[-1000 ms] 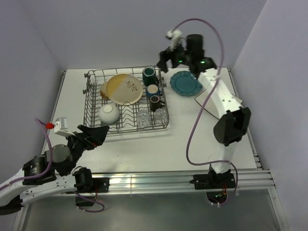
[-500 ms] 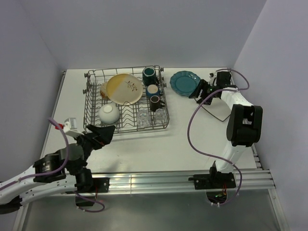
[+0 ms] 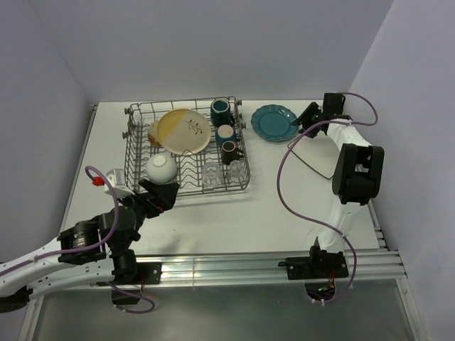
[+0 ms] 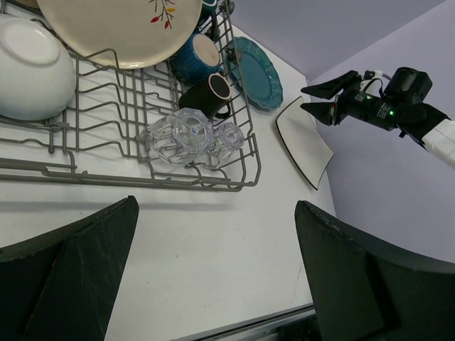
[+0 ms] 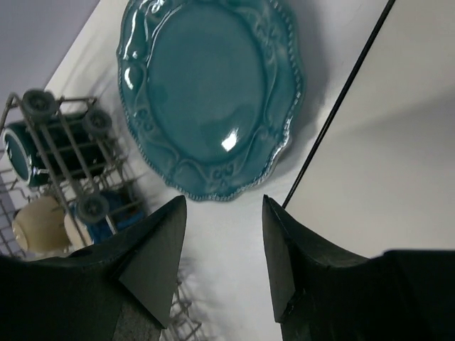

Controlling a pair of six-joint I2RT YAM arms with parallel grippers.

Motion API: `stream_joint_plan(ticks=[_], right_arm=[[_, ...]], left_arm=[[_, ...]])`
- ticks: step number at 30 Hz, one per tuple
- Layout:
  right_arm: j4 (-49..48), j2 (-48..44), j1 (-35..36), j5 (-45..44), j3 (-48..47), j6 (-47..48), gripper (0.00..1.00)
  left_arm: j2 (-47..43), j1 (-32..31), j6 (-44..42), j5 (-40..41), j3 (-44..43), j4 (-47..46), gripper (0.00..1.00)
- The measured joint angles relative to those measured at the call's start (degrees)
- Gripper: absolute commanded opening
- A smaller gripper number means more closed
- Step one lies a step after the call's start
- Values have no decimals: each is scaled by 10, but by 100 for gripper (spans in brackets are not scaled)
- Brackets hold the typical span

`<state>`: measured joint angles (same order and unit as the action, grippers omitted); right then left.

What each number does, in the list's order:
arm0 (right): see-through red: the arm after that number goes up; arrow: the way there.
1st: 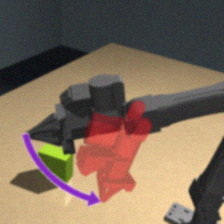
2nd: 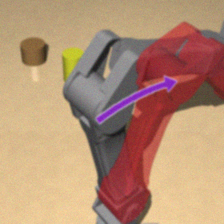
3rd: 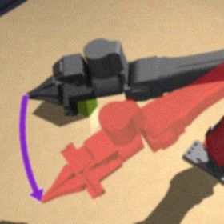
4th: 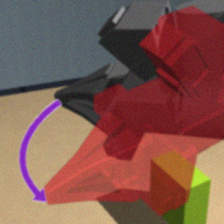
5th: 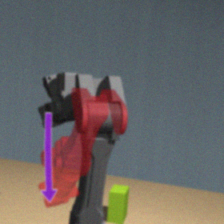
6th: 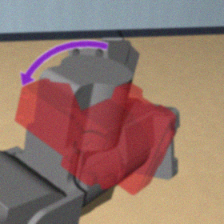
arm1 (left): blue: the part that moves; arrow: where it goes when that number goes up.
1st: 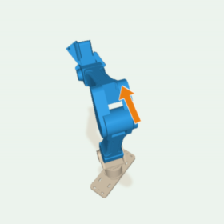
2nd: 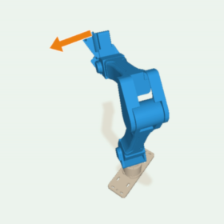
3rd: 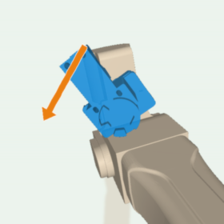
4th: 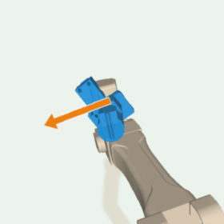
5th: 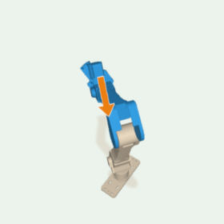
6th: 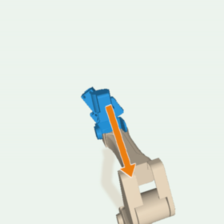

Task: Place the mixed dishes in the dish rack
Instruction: Grab a plate with the right arm

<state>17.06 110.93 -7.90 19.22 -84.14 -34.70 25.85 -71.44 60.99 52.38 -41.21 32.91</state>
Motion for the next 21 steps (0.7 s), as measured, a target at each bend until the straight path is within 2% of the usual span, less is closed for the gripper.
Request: stream_joint_plan(ticks=[8,21], right_arm=[[0,64,-14,-37,-43,-9,53],[-5,151,-25,-22,-119,-17,48]], left_arm=[[30,0,-3,1,-21,-9,99],[94,27,-38,-2,-53,-42,99]])
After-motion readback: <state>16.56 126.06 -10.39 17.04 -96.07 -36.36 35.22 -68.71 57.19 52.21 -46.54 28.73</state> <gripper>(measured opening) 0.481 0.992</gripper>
